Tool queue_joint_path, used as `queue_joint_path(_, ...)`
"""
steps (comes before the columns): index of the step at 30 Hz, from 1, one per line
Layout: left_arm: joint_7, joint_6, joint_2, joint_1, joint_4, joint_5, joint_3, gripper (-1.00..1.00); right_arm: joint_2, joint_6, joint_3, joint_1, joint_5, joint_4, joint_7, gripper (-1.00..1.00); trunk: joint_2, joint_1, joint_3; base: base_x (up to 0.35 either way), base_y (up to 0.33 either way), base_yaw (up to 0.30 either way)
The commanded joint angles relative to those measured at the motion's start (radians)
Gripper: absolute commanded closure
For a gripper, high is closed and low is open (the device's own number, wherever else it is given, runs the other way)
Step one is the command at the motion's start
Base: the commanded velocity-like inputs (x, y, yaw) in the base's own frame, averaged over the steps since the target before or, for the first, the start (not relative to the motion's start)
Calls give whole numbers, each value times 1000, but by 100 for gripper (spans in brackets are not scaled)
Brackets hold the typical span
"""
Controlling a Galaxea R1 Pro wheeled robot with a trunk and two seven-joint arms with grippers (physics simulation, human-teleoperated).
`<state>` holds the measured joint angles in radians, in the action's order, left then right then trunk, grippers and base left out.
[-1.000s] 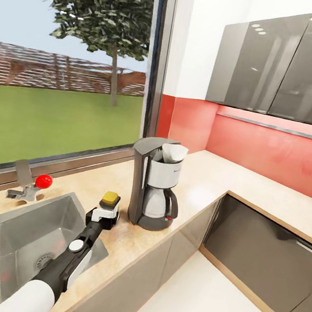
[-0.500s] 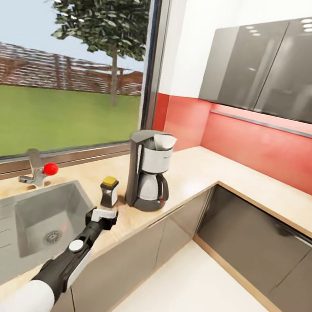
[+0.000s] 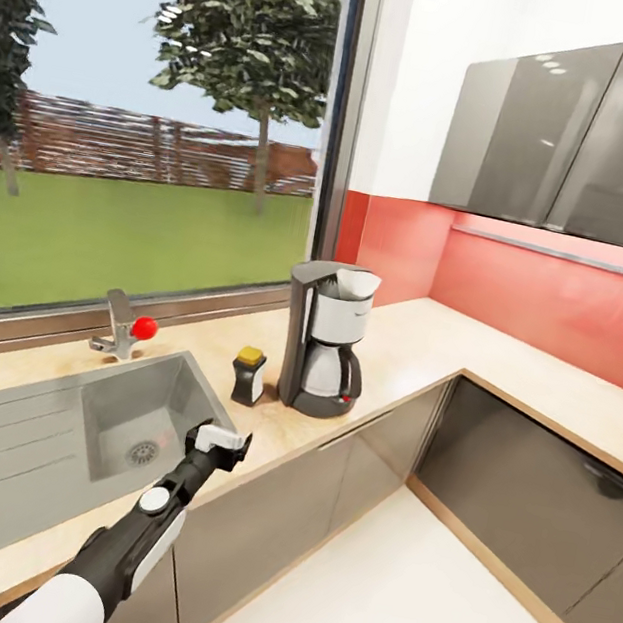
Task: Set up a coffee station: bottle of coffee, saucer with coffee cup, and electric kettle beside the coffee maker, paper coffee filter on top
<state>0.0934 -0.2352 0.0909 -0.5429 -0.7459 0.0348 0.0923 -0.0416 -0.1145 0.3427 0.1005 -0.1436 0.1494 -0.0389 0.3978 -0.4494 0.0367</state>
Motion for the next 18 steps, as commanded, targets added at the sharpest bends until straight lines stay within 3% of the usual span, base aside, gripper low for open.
queue_joint_path(1,36,-1,0,6,-20,3,4,-100,0,-4,9,1,-10,-1,-4,-100,2,-1,2,-3,-1,276)
queue_joint_path(4,134,5,0,31,-70,4,11,-100,0,-4,9,1,-10,-1,-4,-100,2,-1,2,-2,-1,277)
queue_joint_path(7,298,18,-3,73,-150,5,14,-100,0,-4,9,1,-10,-1,-4,-100,2,-1,2,-1,0,277)
queue_joint_path(9,362,30,-4,91,-183,5,14,-100,0,-4,9,1,-10,-1,-4,-100,2,-1,2,0,0,278)
queue_joint_path(13,561,129,-8,178,-285,4,11,-100,0,-4,9,1,-10,-1,-4,-100,2,-1,2,0,0,278)
queue_joint_path(18,679,166,-15,245,-308,6,10,-100,0,-4,9,1,-10,-1,-4,-100,2,-1,2,0,0,278)
